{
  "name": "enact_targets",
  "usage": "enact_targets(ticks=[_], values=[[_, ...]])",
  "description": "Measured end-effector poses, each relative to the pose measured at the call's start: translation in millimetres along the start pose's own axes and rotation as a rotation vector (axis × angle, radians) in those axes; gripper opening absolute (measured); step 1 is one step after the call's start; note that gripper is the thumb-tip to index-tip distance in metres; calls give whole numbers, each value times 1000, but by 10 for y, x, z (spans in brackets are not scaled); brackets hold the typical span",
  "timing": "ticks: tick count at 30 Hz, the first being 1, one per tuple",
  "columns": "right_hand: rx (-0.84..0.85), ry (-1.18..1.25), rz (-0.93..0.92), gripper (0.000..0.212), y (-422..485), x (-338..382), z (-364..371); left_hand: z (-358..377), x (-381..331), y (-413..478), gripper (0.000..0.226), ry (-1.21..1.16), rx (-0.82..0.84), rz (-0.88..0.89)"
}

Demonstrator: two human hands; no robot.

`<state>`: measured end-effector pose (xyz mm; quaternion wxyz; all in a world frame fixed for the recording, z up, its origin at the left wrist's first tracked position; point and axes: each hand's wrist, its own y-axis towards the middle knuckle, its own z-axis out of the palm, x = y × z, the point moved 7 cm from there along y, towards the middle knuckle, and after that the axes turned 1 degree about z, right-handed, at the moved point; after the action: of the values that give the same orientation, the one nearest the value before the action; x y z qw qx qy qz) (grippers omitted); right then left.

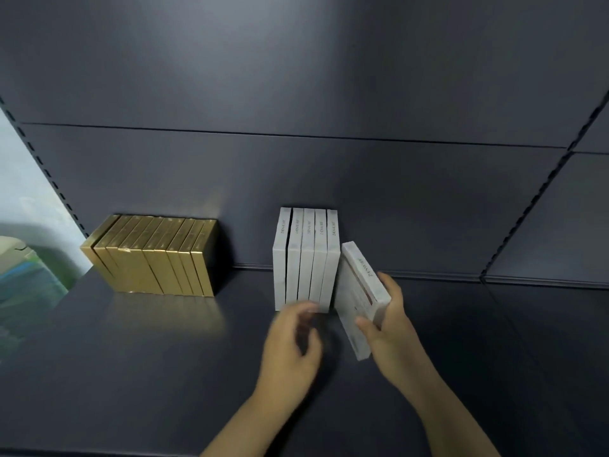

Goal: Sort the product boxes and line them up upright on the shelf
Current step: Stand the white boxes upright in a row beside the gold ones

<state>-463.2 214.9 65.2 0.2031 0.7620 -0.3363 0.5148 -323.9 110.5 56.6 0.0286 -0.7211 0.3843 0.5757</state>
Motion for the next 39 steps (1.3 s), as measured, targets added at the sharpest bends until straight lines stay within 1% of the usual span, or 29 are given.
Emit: enact_targets(ticks=[1, 2, 3, 5, 6, 8, 12, 17, 22, 26, 32, 39], values=[[19, 11, 7, 81, 16, 18, 17, -173, 103, 59, 51, 14, -124, -31], [43, 10, 7, 81, 37, 40, 32, -307, 220, 122, 55, 2, -194, -98], [72, -4, 7, 82, 74, 56, 51, -384, 342, 192, 58, -25, -203, -188], [131, -40, 9, 85, 170, 74, 89, -423, 542, 301, 70, -64, -126, -336], [151, -53, 10, 86, 229, 95, 104, -427, 597, 329, 74, -68, -93, -363], [159, -72, 15, 87, 363, 128, 130, -428, 645, 337, 76, -76, -71, -373], [145, -101, 24, 89, 604, 180, 178, -374, 782, 229, 73, -76, -50, -417], [102, -161, -16, 91, 803, 236, 192, -341, 776, 273, 75, -34, 8, -399], [128, -255, -47, 97, 879, 288, 237, -198, 639, 455, 69, -9, 134, -283], [132, -246, -58, 96, 867, 244, 228, -135, 640, 461, 73, 45, 152, -260], [146, -173, -14, 89, 856, 162, 97, -59, 715, 511, 67, 98, 182, -251], [159, -203, -24, 91, 848, 113, 112, -55, 770, 485, 63, 116, 180, -261]])
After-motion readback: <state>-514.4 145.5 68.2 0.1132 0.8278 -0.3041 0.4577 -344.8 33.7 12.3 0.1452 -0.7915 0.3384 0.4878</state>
